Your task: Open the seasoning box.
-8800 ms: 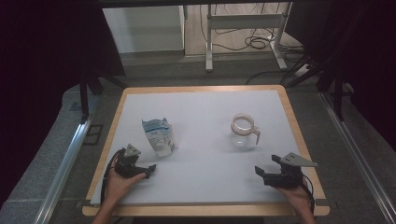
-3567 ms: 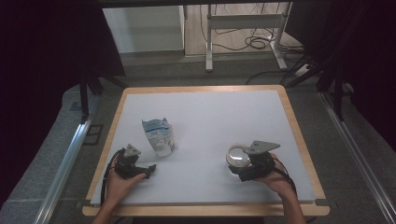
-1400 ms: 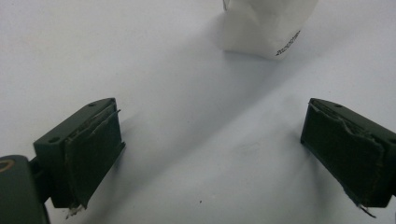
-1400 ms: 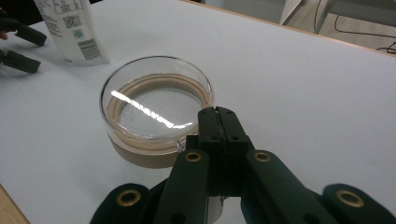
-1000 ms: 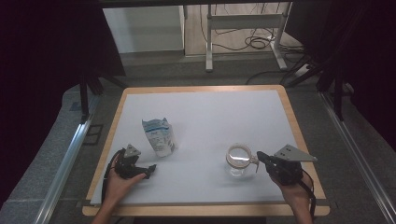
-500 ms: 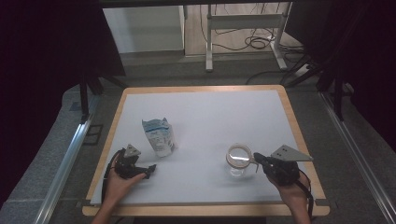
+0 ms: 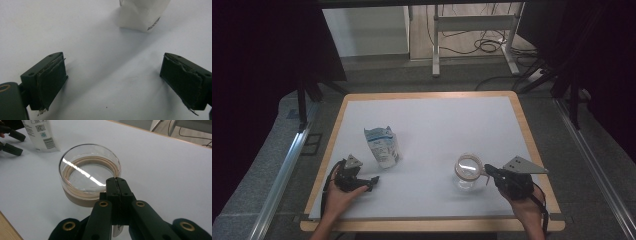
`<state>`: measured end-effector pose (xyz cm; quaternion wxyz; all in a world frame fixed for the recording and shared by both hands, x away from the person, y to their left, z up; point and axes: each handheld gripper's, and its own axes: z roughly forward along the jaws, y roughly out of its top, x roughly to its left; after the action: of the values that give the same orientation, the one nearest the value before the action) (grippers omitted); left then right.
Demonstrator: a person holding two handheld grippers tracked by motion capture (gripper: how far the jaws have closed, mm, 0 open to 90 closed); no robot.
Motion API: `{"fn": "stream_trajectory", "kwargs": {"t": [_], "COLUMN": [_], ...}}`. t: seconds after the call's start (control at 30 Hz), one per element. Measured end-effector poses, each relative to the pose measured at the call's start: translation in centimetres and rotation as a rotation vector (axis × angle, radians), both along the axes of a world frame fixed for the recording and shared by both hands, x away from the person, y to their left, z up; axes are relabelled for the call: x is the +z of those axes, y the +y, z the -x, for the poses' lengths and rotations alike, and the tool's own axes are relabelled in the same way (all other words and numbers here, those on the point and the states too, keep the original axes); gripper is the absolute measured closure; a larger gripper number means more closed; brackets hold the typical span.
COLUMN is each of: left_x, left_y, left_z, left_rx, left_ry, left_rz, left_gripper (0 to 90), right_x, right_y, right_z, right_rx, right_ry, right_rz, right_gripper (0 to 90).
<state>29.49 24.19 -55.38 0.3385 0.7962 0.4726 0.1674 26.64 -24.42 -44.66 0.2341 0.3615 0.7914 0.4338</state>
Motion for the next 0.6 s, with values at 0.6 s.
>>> {"fn": "stream_trajectory", "kwargs": {"t": [0.6], "left_x": [2.1], "left_y": [0.0], "left_z": [2.3], "left_rx": [-0.068], "left_ry": [-0.093], "left_rz": [0.111], "left_gripper": [39.8], "right_x": [0.0], "right_y": [0.0], "right_z": [0.1], "right_rx": [0.006], "right_ry": [0.009], "right_rz": [-0.008], "right_gripper": [90.0]}}
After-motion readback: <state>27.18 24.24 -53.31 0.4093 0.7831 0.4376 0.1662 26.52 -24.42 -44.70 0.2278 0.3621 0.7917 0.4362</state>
